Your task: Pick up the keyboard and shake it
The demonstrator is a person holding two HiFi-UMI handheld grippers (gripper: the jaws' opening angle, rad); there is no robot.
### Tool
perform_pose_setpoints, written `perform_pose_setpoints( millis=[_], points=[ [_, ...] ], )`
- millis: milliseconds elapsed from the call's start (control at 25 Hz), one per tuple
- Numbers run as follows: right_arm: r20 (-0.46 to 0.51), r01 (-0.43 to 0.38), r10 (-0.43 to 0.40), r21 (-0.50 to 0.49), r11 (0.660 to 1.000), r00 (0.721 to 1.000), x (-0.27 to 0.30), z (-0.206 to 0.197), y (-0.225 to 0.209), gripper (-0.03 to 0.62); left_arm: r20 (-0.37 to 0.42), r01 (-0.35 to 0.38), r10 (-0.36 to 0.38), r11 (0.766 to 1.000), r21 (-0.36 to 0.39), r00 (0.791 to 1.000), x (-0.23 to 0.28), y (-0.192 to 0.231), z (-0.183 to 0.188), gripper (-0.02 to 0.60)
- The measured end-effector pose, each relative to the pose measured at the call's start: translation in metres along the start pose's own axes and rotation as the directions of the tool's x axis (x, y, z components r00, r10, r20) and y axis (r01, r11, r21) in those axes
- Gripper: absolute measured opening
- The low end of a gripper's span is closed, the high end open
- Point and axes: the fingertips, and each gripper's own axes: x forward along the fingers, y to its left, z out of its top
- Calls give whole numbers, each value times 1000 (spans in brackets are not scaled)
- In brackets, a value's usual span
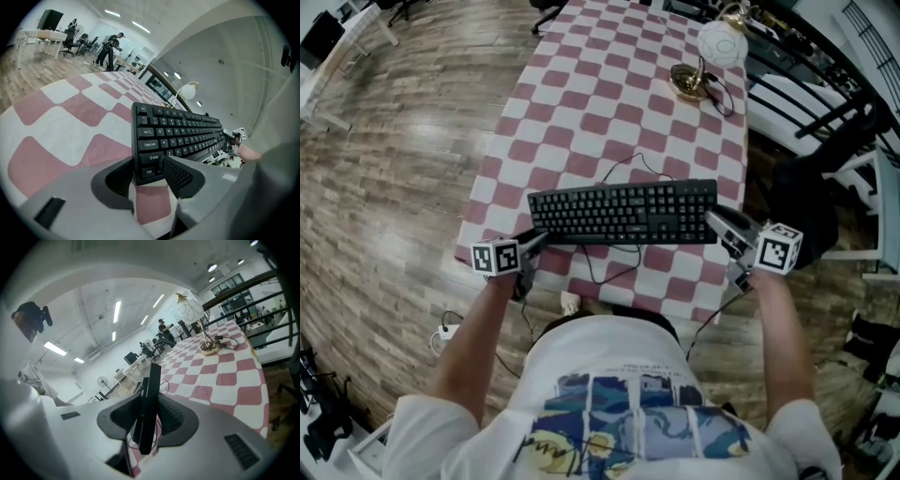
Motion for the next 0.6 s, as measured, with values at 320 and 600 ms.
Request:
perform_pose_setpoints(
  millis=[320,600],
  points=[
    [51,48,-40,-156,987,998,-13,25,44,109,77,43,-45,998,35,996,-9,-8,23,187],
    [106,61,-29,-313,948,994,-23,42,89,107,153,80,-90,994,72,984,-20,-15,59,183]
  ],
)
